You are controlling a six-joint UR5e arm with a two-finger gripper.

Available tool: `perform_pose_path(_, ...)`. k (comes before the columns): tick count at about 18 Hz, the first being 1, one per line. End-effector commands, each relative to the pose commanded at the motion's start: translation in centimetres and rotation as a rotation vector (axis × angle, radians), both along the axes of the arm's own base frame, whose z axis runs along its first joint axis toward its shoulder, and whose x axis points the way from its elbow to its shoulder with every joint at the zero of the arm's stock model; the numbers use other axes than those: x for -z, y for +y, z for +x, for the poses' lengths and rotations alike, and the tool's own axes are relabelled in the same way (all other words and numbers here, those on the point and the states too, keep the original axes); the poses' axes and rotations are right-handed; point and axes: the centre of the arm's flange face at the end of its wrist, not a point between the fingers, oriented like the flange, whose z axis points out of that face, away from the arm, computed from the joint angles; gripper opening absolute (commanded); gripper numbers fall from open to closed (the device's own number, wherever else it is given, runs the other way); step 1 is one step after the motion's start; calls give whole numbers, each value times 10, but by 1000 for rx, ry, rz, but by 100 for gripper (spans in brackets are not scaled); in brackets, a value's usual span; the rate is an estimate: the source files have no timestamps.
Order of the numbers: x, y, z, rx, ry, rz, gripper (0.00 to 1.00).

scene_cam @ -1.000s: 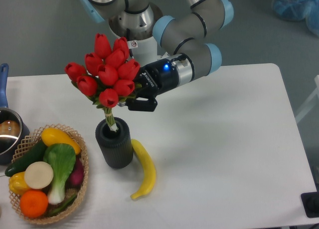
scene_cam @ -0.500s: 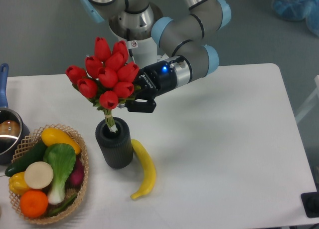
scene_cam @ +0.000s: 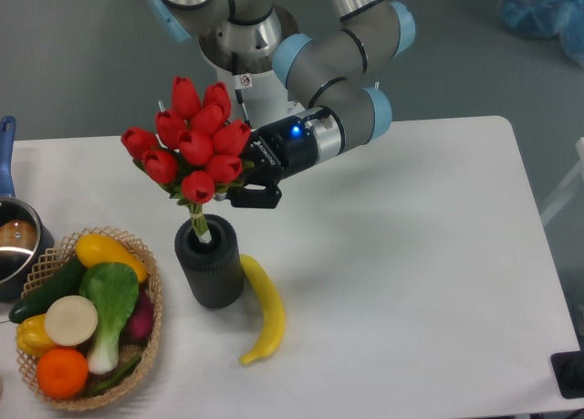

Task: Insert the flowers into the vase
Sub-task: 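Lower the tulip stems into the black vase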

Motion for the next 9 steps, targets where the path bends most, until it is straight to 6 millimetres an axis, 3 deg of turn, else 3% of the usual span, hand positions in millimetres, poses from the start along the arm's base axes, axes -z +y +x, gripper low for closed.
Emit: perform_pose_path(9,21,3,4,-5,7,-1,34)
